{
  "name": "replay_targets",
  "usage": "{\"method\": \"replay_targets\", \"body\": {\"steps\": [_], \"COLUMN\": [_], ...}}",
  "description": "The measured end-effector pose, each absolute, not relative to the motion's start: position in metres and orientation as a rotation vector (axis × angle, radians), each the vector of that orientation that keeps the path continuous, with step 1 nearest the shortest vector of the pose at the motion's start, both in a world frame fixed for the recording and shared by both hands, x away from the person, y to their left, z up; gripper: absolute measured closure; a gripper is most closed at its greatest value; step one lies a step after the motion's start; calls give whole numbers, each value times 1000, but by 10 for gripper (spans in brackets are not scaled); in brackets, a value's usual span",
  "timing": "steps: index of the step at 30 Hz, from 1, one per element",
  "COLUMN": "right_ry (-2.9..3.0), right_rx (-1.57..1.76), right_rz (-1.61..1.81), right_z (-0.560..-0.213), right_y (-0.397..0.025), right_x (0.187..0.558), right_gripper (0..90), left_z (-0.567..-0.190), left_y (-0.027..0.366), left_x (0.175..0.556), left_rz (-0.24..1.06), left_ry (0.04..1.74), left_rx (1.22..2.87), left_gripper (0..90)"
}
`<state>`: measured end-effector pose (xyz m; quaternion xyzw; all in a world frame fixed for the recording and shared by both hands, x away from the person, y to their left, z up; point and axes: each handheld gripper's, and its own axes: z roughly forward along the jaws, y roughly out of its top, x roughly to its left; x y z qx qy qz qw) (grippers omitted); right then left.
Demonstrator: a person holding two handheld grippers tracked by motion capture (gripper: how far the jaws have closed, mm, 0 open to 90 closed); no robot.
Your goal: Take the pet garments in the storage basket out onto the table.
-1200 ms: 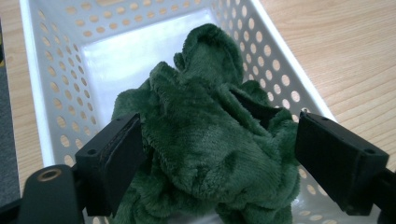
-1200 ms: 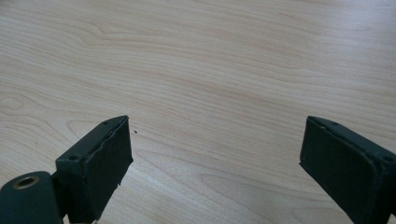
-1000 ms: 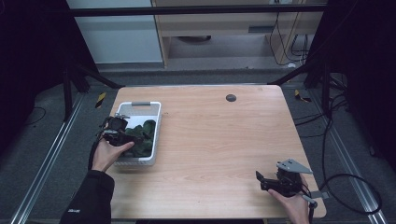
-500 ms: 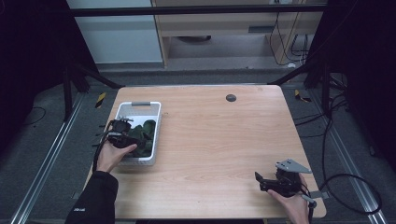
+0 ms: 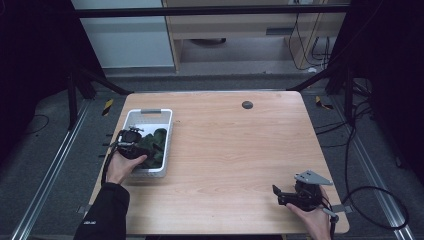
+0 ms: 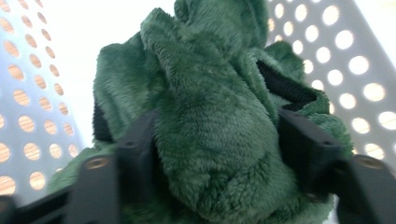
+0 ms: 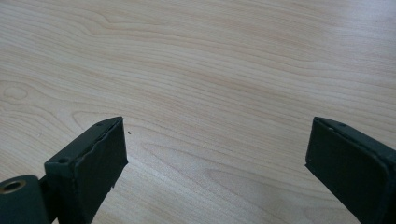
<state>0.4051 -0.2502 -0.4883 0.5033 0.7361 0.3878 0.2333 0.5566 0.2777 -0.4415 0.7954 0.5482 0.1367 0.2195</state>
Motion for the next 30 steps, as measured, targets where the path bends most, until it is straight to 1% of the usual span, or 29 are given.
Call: {"method": "replay_targets", "body": {"steps": [3,6,13,20,30], "right_ry": [2023,2024,2025,2031,2034], "right_rx": [1383,1382,1384,1382,1379], "right_rz": [1064,1064,1063,1059,1057], "right_z": [-488,-488,-488,-488,-488], "right_y": [-250,-250,-251,-250,-250], "right_x": [405,405,405,405,405], "right_gripper": [52,51,51,51,51], "left_z": [-442,-443,-442,-433,-396], "left_y": [279,279,280,283,290], "left_x": [558,558,556,550,534], "left_rz": [368,347,323,328,383], "left_ry": [1541,1559,1562,1552,1477], "left_rx": [2200,2202,2189,2150,2065], "left_gripper": [489,565,679,706,713]}}
